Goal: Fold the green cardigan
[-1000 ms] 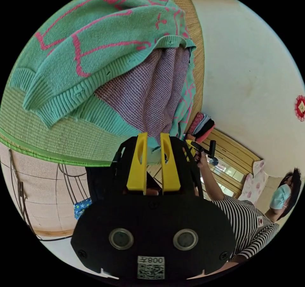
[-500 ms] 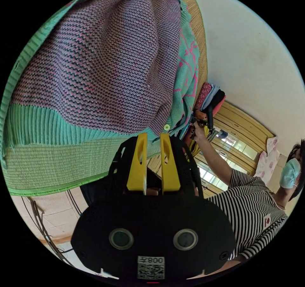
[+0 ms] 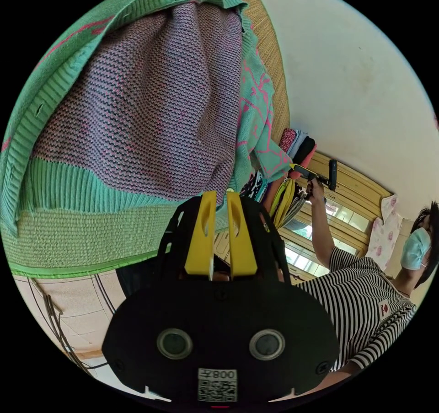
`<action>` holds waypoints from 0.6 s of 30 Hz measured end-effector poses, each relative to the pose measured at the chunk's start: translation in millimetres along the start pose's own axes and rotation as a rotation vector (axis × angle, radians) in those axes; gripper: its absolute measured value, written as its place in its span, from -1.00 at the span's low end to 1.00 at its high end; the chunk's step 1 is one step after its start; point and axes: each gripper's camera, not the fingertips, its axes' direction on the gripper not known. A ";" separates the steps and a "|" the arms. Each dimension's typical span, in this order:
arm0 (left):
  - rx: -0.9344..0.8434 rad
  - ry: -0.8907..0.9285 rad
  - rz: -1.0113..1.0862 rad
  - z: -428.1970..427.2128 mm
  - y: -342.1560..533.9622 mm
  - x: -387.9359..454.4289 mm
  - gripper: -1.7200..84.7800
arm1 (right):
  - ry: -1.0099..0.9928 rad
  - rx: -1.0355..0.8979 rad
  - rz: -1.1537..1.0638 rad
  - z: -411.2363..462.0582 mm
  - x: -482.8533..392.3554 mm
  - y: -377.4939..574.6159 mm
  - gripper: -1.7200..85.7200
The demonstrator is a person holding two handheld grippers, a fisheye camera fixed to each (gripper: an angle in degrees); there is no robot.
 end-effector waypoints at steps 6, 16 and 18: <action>0.093 0.021 -0.054 -22.3 23.3 -18.0 -0.84 | 0.041 -0.107 0.210 18.2 61.8 -40.5 -0.94; 0.364 -0.141 -0.171 -80.6 72.2 -44.1 -0.77 | -0.265 0.141 0.030 12.1 -39.9 -90.3 -0.92; 0.418 -0.201 -0.195 -95.9 73.1 -49.0 -0.75 | -0.333 0.134 -0.091 20.1 -90.6 -111.6 -0.89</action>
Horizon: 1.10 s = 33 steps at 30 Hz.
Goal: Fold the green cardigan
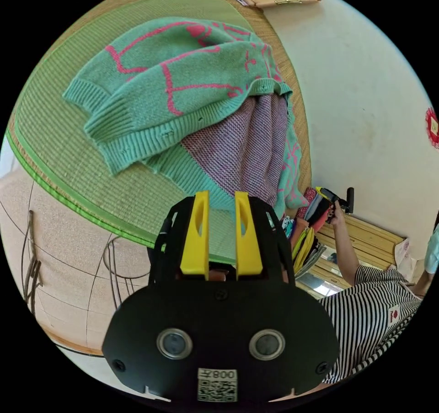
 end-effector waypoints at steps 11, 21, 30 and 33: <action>-0.057 -0.261 0.143 18.0 -43.5 8.6 -0.70 | -0.314 -0.039 -0.251 107.2 -172.7 -138.7 -0.78; 0.255 -0.074 0.045 -62.1 -34.2 -6.3 -0.73 | -0.251 -0.129 -0.249 155.9 -183.5 -135.5 -0.79; 0.175 -0.437 -0.047 -70.3 -91.1 -12.9 -0.77 | -0.212 -0.223 -0.245 204.5 -198.1 -102.7 -0.79; 0.094 -0.506 0.039 -69.4 -97.7 4.8 -0.87 | -0.167 -0.247 -0.268 216.7 -207.2 -99.3 -0.79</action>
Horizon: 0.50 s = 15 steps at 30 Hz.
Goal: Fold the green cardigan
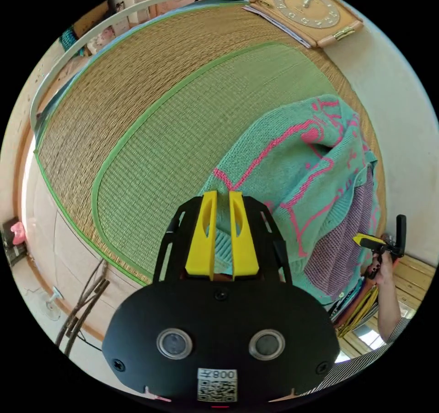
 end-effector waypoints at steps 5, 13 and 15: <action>0.067 -0.012 0.059 -45.6 -7.0 7.5 -0.91 | 0.098 -0.046 -0.035 17.4 -11.1 -4.0 -0.80; 0.353 -0.151 -0.073 -148.9 -46.9 -11.3 -0.87 | 0.160 -0.006 -0.067 26.6 -26.7 -2.0 -0.83; 0.365 -0.016 -0.088 -148.0 -43.1 -9.0 -0.83 | 0.159 0.005 -0.062 26.8 -28.4 -0.4 -0.83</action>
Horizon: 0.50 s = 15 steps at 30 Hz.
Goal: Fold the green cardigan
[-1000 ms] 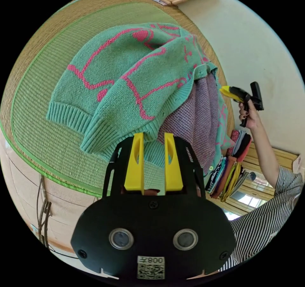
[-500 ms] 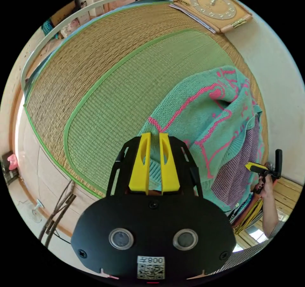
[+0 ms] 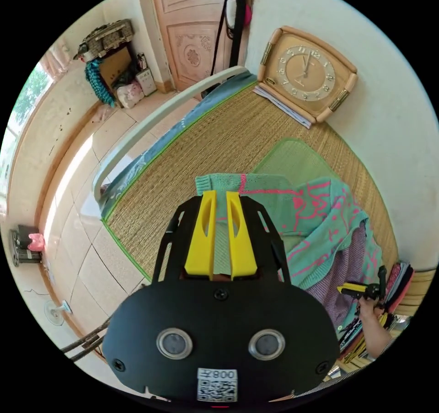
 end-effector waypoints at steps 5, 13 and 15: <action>-0.153 0.382 0.113 30.6 56.7 45.7 -0.77 | -0.120 0.043 0.044 -10.5 5.4 8.2 -0.83; -0.424 0.405 0.333 78.4 119.7 126.1 -0.72 | -0.271 0.265 0.155 -61.0 39.9 14.4 -0.82; -0.457 0.352 0.388 83.8 121.3 143.6 -0.72 | -0.214 0.285 0.169 -72.6 45.9 7.7 -0.81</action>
